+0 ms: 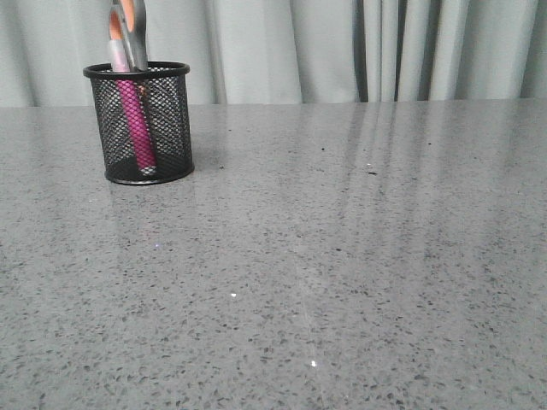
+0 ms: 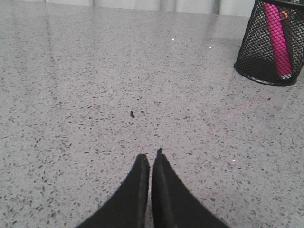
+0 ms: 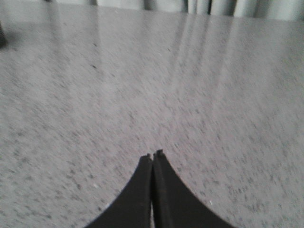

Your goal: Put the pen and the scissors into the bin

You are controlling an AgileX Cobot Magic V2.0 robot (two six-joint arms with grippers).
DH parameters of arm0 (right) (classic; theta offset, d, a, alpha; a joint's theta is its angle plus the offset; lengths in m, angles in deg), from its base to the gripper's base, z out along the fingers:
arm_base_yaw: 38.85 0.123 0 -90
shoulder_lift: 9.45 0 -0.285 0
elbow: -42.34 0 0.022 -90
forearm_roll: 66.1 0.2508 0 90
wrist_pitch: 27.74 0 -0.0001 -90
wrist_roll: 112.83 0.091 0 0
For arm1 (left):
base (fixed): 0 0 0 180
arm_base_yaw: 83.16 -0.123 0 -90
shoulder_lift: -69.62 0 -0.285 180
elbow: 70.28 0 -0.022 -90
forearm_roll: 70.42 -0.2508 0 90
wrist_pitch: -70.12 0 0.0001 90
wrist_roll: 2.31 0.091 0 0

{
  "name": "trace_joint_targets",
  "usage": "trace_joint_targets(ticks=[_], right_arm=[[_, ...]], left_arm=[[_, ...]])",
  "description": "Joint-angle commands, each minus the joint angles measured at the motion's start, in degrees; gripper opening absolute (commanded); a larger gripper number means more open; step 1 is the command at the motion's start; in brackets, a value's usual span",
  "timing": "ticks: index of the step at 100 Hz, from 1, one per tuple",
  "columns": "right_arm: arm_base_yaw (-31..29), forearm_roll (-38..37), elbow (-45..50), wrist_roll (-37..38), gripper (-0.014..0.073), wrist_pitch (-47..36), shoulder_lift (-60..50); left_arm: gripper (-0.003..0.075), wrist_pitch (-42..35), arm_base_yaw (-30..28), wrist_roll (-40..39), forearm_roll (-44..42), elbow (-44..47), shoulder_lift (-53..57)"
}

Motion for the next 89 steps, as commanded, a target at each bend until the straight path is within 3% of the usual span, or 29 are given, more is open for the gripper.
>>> trace_joint_targets(ticks=[1,14,30,89], right_arm=[[-1.5,0.3,1.0,-0.9,-0.0069,-3.4,-1.6],[-1.9,0.6,0.8,-0.9,-0.0069,7.8,-8.6],[-2.2,-0.1,0.8,-5.1,-0.0069,6.9,-8.8],[-2.2,-0.1,0.8,-5.1,-0.0069,7.0,-8.8]], left_arm=[[-0.0019,-3.2,-0.1,-0.6,0.1,2.5,1.7],[-0.0019,-3.2,-0.1,-0.6,0.1,2.5,1.7],[-0.0019,-3.2,-0.2,-0.6,0.3,2.5,1.7],[-0.0019,-3.2,-0.2,-0.6,0.3,2.5,1.7]])
